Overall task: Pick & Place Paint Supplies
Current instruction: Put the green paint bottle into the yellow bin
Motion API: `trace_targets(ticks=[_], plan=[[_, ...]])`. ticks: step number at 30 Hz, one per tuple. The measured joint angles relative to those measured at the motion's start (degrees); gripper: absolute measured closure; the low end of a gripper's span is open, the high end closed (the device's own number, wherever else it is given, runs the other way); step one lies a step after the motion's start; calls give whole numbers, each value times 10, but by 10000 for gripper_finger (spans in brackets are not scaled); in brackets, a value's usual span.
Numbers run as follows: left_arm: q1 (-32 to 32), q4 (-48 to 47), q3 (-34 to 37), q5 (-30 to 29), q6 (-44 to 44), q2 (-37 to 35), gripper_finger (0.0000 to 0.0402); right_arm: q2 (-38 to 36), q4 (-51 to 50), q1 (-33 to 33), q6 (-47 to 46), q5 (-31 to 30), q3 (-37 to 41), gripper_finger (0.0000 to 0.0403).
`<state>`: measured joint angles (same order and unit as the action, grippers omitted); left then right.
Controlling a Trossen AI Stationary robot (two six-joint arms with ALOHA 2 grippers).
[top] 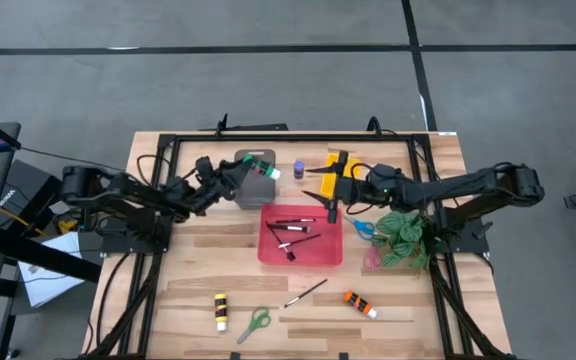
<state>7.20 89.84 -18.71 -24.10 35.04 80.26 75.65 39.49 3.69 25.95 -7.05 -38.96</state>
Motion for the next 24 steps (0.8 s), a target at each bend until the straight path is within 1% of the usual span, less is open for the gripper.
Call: trace_targets(ticks=[3,6,8,13,17,24], plan=[[-3,0,-25,0,1,17,266,24,57,-8,48,-12,0,158],[-5,1,-51,20,0,25,266,51,107,-15,93,-13,-2,158],[-5,1,-67,38,1,31,266,66,135,-18,113,-24,-1,158],[-5,2,-100,60,4,51,266,94,199,-26,145,-59,-2,158],[-13,2,-123,65,4,74,266,96,212,-30,165,-67,-2,158],[-27,2,-162,76,4,112,266,95,214,-30,165,-85,-2,165]])
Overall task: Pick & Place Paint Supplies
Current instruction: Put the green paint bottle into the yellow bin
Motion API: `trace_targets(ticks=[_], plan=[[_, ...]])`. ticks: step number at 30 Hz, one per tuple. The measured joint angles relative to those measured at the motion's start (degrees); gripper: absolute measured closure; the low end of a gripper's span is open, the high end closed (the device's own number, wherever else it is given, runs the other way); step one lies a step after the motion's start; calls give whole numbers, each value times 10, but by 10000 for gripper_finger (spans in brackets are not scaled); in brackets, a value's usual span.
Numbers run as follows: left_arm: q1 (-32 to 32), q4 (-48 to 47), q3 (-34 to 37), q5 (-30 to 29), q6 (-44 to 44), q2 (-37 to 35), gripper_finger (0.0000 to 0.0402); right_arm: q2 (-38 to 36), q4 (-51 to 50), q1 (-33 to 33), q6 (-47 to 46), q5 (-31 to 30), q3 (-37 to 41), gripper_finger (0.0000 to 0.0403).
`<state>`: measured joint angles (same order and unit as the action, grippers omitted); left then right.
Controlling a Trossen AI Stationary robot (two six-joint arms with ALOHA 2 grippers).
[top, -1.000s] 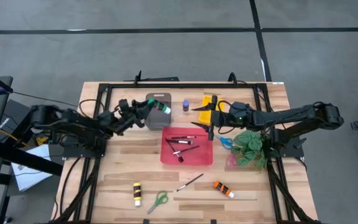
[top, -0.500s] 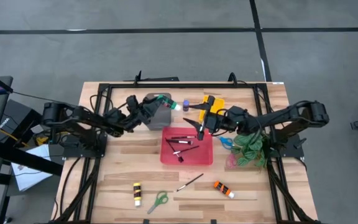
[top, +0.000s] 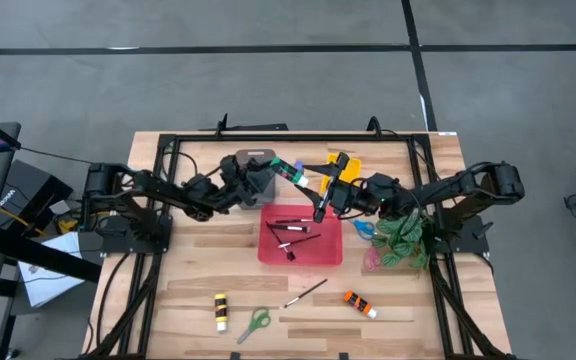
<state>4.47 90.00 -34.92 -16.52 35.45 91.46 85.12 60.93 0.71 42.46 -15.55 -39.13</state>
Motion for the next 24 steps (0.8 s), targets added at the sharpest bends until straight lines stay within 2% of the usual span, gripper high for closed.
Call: trace_targets(ticks=[14,19,24], plan=[[1,-2,-1,-2,-4,3,266,0,2,-19,30,-30,0,241],[2,-8,-1,-6,-5,2,264,0,6,-21,30,-51,0,287],[2,-18,-1,-3,-35,0,242,0,11,-29,32,-69,1,291]])
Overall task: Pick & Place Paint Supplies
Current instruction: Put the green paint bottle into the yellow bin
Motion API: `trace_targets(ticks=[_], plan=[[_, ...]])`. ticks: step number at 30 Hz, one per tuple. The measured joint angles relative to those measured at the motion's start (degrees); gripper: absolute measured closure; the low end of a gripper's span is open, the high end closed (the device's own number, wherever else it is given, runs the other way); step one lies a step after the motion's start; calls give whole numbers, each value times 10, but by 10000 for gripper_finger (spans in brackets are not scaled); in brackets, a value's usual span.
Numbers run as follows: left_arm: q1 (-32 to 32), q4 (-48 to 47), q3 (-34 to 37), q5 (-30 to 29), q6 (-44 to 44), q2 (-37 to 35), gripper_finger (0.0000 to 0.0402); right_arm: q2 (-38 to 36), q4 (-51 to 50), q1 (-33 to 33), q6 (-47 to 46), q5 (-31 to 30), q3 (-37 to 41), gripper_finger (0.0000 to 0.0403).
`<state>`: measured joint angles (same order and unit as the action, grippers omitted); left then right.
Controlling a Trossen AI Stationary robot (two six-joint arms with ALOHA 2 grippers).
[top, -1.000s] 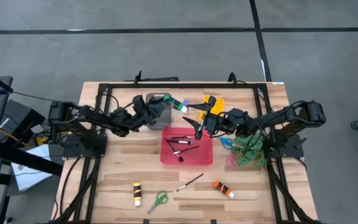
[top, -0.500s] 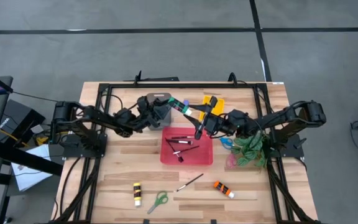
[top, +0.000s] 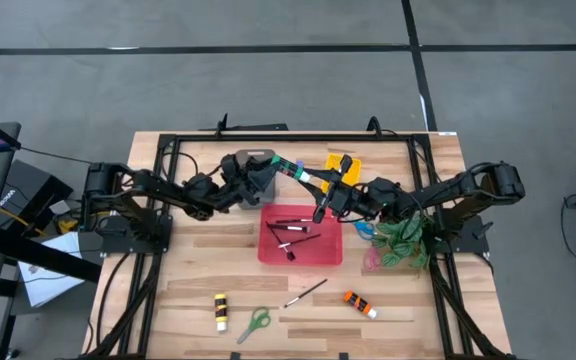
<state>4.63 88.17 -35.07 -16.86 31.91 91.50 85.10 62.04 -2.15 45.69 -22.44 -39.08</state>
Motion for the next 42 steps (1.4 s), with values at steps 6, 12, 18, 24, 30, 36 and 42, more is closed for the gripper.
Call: trace_targets(ticks=[6,12,18,24,30,36,42], plan=[[19,-50,0,4,-61,-2,196,0,4,-5,4,-39,0,291],[47,-118,2,2,-126,-2,154,0,21,-11,31,-117,-1,291],[50,-210,2,19,-198,-11,139,0,20,-10,45,-205,-1,291],[35,-366,3,102,-330,-91,143,-32,-65,10,13,-243,-1,291],[11,-539,2,93,-411,-203,174,-129,-333,55,-156,-228,-16,291],[5,-662,2,93,-421,-279,203,-186,-625,118,-301,-151,-98,291],[5,-730,2,92,-412,-293,224,-162,-892,189,-357,-49,-249,291]])
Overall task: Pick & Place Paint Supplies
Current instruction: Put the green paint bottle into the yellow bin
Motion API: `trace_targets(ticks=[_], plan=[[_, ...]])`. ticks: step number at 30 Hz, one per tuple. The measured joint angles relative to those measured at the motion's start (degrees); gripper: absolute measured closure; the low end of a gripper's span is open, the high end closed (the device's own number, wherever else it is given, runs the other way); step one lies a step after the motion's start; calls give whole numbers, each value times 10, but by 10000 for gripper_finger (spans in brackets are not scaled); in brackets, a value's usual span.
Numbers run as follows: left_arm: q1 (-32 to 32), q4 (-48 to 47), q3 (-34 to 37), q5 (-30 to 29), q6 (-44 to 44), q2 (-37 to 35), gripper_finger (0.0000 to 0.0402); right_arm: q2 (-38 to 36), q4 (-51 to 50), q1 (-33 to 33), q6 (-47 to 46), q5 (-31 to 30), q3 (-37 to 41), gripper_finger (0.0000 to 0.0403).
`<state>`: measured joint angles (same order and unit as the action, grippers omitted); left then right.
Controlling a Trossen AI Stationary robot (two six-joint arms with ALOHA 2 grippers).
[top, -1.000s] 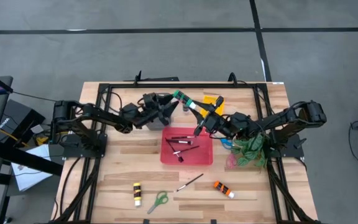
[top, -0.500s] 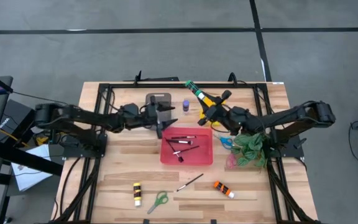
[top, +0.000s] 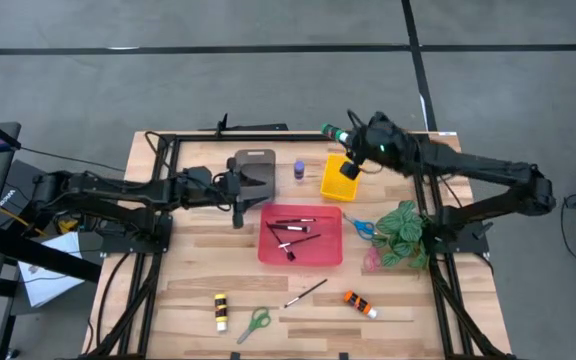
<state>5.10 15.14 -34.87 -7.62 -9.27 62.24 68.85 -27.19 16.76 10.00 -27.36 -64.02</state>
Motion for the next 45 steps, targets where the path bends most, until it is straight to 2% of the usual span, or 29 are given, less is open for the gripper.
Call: trace_targets(ticks=[8,10,16,19,30,45], plan=[[0,-15,0,0,8,6,244,114,-228,97,-28,151,-193,291],[0,-25,0,0,16,6,248,142,-268,112,-35,178,-216,291],[0,-35,0,0,25,6,257,219,-351,135,-54,204,-233,291],[0,-34,0,0,26,6,261,249,-363,138,-58,229,-233,291],[0,-36,0,0,27,6,275,345,-369,155,-40,231,-233,291],[0,-36,0,0,27,6,284,383,-321,174,-5,248,-233,291]])
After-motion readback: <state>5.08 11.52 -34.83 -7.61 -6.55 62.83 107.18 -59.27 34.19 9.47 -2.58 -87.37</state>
